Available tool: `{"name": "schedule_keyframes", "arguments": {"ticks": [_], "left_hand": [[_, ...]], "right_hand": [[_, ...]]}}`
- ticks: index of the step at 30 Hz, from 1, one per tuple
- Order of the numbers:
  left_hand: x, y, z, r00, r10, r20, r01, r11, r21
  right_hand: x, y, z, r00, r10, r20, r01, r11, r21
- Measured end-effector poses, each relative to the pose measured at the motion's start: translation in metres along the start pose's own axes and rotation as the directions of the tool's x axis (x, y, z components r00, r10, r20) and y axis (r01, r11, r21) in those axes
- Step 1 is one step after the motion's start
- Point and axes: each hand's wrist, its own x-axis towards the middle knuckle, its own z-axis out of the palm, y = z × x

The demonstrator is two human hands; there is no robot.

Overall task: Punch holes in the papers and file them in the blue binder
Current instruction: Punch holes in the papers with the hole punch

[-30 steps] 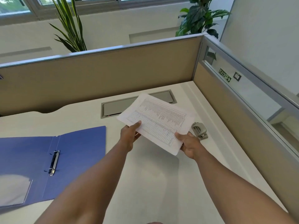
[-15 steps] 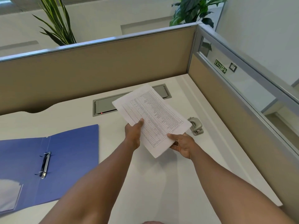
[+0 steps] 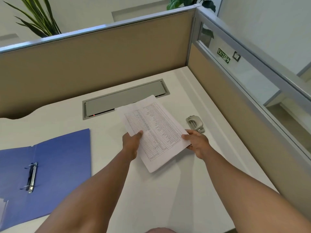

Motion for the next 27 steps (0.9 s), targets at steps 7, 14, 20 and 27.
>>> {"name": "schedule_keyframes", "arguments": {"ticks": [7, 14, 20, 27], "left_hand": [[0.005, -0.008, 0.020, 0.997, -0.034, 0.068, 0.030, 0.998, 0.056], [0.010, -0.020, 0.035, 0.986, -0.076, 0.148, 0.055, 0.989, 0.141], [0.013, -0.027, 0.048, 0.977, -0.127, 0.172, 0.102, 0.984, 0.148], [0.013, -0.033, 0.059, 0.973, -0.144, 0.178, 0.118, 0.981, 0.151]], "right_hand": [[0.019, 0.007, -0.016, 0.961, -0.081, -0.264, 0.057, 0.994, -0.094], [0.035, -0.004, -0.034, 0.867, -0.155, -0.474, 0.093, 0.984, -0.150], [0.050, -0.021, -0.039, 0.867, -0.200, -0.457, 0.098, 0.966, -0.238], [0.061, -0.028, -0.038, 0.893, -0.196, -0.405, 0.095, 0.962, -0.254]]}}
